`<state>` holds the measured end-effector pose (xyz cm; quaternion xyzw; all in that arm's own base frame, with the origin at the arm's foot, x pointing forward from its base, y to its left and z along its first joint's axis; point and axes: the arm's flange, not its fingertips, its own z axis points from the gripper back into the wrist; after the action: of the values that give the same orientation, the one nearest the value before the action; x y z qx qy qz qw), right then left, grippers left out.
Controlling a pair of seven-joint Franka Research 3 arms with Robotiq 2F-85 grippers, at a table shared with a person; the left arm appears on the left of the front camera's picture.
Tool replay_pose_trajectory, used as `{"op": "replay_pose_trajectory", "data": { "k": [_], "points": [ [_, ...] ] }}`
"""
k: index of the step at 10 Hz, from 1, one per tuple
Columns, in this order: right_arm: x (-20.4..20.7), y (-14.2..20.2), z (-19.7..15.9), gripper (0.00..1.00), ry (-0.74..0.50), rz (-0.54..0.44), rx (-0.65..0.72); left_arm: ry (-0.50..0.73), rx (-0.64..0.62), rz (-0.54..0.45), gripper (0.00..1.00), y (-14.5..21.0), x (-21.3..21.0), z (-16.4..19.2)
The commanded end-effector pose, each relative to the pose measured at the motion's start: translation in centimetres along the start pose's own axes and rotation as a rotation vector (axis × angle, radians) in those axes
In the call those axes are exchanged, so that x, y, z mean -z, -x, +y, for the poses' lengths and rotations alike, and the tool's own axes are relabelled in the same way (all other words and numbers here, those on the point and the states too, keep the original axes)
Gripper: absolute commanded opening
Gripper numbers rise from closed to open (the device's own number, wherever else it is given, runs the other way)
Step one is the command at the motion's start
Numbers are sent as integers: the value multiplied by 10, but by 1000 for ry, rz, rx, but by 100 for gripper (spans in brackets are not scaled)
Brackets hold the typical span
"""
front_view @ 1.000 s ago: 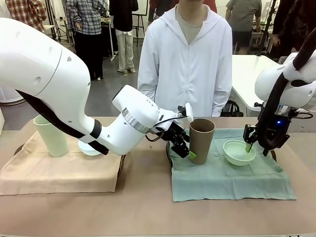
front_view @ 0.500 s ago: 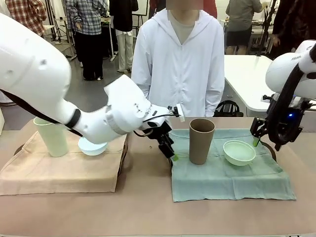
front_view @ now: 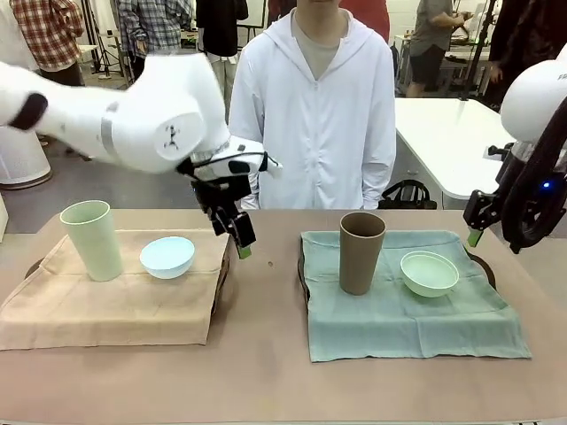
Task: Set up a tray with a mat and arrange the tableware.
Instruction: Place the Picnic Bowl and Reusable plastic cup back onto the Handle tray in front of the human's position.
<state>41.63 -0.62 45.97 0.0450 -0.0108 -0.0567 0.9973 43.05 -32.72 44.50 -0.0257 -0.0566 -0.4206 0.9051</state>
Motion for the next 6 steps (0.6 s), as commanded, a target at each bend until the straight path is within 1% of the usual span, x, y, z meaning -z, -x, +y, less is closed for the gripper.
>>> {"op": "replay_pose_trajectory", "data": {
  "k": [1,2,3,4,6],
  "points": [
    [-14,18,3,79,11,-26,-42,-40,-235,98,100,-18,-22,-23],
    [-22,24,3,79,10,-35,-49,-66,-316,133,100,-7,-36,-26],
    [-26,24,6,79,-5,-35,-58,-71,-354,135,100,1,-48,-30],
    [-23,13,6,79,-2,-28,-23,-55,-223,84,100,-5,-29,-19],
    [-23,13,6,79,-2,-28,-23,-55,-223,84,100,-5,-29,-19]
  ]
}}
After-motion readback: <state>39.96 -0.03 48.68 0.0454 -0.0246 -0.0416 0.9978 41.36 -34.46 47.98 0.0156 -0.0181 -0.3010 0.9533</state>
